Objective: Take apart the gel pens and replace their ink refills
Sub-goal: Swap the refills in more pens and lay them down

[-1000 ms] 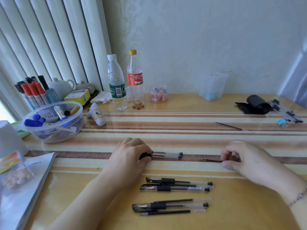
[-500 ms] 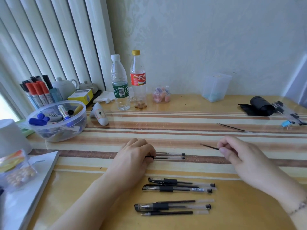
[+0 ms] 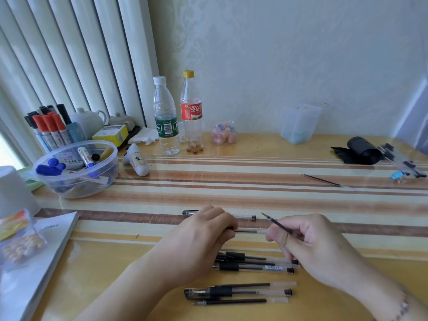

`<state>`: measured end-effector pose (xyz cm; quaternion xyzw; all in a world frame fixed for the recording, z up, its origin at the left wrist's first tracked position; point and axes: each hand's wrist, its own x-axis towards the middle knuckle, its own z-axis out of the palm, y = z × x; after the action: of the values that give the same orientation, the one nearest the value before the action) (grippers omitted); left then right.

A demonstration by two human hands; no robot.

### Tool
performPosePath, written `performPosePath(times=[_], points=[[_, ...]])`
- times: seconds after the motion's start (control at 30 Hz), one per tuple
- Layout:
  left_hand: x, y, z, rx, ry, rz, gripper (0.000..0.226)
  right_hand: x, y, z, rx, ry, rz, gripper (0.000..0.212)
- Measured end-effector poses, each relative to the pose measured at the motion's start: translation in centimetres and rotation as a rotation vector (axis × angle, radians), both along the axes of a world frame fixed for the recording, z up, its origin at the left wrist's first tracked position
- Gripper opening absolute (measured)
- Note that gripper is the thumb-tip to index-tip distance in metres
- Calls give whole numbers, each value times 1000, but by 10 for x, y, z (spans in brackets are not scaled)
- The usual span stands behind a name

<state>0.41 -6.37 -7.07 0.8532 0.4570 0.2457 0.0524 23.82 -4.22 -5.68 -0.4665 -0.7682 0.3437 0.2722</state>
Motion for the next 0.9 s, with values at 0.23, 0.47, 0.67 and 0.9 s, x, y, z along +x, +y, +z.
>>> performPosePath(times=[0.23,0.47,0.67,0.9], points=[[0,-4,5,69,84,59,19,1,-1,2,65,-11,37,33],[0,-4,6,81,61,60,17,0,-3,5,199,-67,92,31],[-6,-4,11,41,-35,111,32,6,-1,6,208,-33,69,24],[-14,-7,22,134,-131,106,23,20,9,11,40,204,9,70]])
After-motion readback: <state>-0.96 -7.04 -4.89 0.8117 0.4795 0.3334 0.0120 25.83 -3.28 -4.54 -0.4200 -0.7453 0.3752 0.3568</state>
